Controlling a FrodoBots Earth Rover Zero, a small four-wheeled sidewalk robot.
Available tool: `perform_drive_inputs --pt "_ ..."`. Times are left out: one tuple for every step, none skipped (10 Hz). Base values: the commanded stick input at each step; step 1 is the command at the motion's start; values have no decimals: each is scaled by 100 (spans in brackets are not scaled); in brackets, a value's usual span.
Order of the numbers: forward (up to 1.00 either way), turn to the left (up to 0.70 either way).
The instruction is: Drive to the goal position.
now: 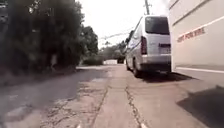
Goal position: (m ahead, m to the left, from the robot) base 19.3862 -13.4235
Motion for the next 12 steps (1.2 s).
perform_drive_inputs --pt "85 0" --pt "85 0" --pt "85 0" --pt "85 0" --pt "85 0" --pt "85 0" --pt "85 0" --pt "85 0" --pt "85 0" --pt "85 0" --pt "85 0" --pt "85 0"
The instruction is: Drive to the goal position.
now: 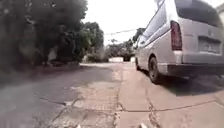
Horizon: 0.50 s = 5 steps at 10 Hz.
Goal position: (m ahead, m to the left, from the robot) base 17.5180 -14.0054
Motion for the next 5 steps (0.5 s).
perform_drive_inputs --pt "85 0" --pt "85 0" --pt "85 0" --pt "85 0" --pt "85 0"
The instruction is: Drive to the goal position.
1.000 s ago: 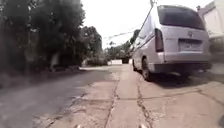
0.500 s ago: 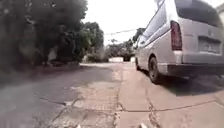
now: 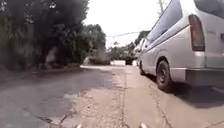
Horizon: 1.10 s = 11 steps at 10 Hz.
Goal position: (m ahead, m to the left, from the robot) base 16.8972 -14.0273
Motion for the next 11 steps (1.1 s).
perform_drive_inputs --pt "85 0" --pt "85 0" --pt "85 0" --pt "85 0" --pt "85 0" --pt "85 0" --pt "85 0" --pt "85 0" --pt "85 0" --pt "85 0" --pt "85 0"
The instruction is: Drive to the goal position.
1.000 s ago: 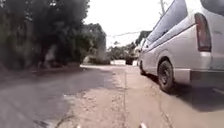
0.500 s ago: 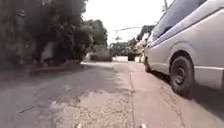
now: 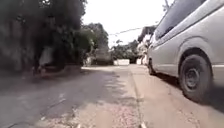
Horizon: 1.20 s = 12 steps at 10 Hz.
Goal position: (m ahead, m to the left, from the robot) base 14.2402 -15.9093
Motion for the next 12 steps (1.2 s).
perform_drive_inputs --pt "85 0" --pt "85 0" --pt "85 0" --pt "85 0" --pt "85 28" --pt "85 34" --pt "85 34" --pt "85 5" --pt "85 0" --pt "85 0" --pt "85 0" --pt "85 0"
